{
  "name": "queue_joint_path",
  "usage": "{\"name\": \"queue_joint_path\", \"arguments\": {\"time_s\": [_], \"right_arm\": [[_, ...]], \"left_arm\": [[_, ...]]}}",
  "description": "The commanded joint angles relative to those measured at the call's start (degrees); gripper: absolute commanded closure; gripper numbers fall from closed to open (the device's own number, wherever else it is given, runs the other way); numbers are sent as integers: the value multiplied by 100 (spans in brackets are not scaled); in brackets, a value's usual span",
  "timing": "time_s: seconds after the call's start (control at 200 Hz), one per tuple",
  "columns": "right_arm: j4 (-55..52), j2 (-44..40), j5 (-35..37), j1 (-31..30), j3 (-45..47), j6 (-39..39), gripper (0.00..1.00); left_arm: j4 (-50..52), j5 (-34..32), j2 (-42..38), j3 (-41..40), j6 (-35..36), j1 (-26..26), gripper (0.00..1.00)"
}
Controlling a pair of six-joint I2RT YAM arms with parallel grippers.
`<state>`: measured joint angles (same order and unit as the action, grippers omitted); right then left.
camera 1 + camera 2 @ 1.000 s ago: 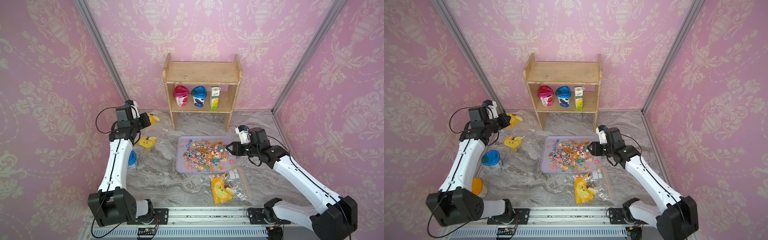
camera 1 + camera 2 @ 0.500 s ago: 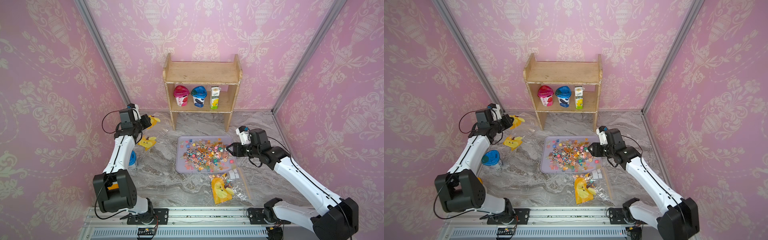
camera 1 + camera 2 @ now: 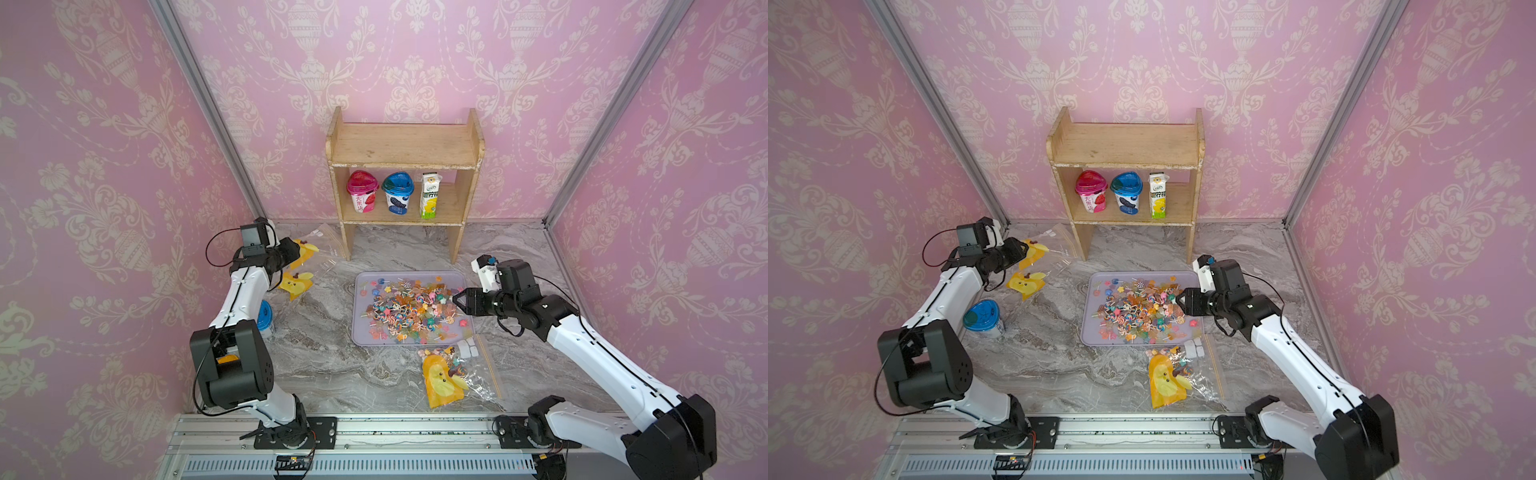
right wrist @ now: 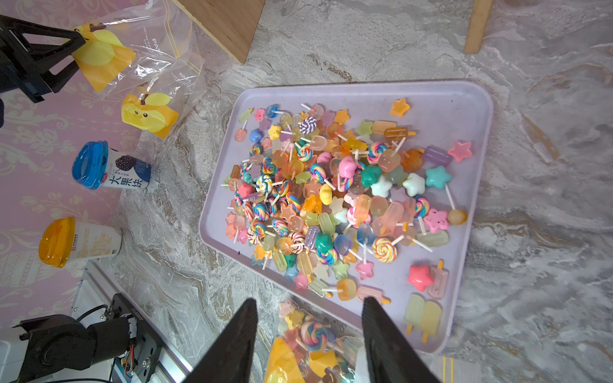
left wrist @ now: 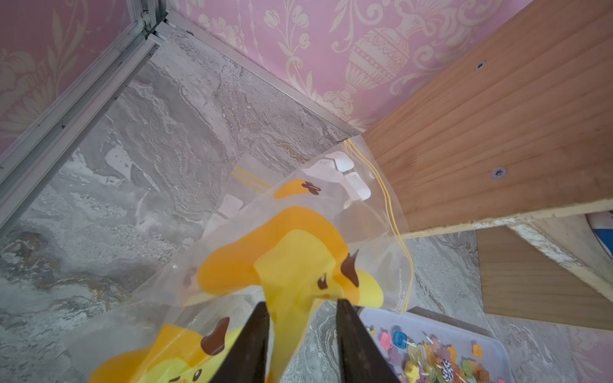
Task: Pour candies out of the ziploc bag
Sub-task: Place the ziploc bag at the center of the board.
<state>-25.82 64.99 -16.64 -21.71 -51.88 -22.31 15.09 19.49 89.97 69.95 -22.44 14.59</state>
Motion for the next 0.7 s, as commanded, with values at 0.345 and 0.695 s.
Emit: {"name": "queue_joint_path", "arguments": {"time_s": [0.345,0.695], "right_arm": [[87,0,-76,41,15,-20,46],[49,76,-61,36,-22,-28,43]], "left_arm": [[468,-402,-461,192,182,53,30],[760,-349,-1230,354,311,53,16]]}}
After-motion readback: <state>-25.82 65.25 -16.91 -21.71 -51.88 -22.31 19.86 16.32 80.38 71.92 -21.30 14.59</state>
